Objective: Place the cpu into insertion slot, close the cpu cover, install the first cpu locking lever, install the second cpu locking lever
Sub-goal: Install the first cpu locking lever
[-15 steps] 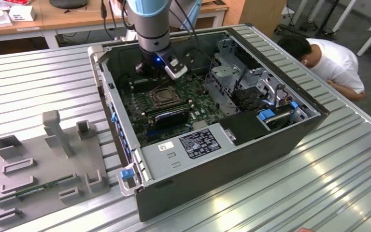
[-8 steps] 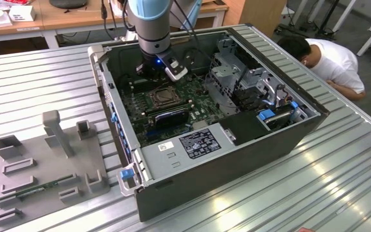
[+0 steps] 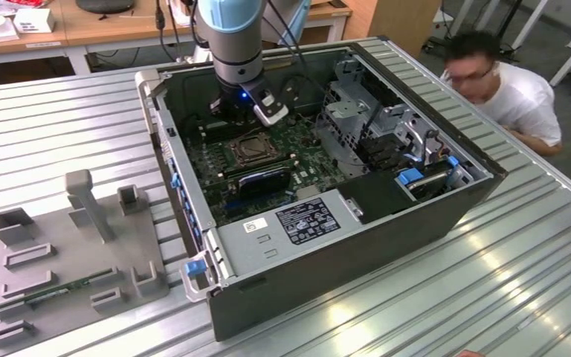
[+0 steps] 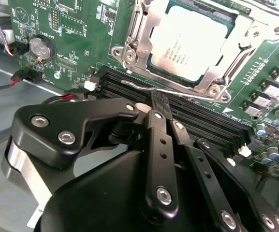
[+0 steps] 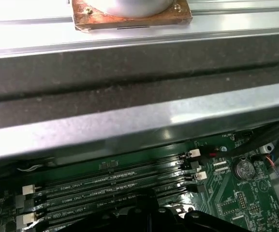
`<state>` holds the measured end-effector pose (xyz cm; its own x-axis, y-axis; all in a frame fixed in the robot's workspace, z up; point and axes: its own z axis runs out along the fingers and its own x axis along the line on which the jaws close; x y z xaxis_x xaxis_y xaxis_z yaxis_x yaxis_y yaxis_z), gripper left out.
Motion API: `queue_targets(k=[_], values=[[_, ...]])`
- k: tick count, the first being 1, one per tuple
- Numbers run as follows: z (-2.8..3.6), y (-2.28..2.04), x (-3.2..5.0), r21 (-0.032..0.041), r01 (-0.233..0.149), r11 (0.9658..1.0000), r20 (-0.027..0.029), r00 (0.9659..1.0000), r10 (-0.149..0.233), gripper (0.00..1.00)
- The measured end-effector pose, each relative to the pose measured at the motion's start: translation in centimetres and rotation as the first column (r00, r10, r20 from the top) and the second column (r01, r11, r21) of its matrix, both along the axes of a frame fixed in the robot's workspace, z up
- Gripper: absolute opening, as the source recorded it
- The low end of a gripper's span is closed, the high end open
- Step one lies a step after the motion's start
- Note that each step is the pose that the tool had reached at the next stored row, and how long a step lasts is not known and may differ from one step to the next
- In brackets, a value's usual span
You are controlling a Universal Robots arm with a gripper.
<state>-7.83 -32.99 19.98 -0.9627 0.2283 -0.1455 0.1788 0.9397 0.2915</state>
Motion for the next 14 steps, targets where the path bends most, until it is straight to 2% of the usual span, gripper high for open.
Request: queue_targets(k=[14], values=[[-0.01, 0.0, -0.1, 0.0001, 0.003, 1.0, 0.0014, 1.0, -0.003, 0.11]])
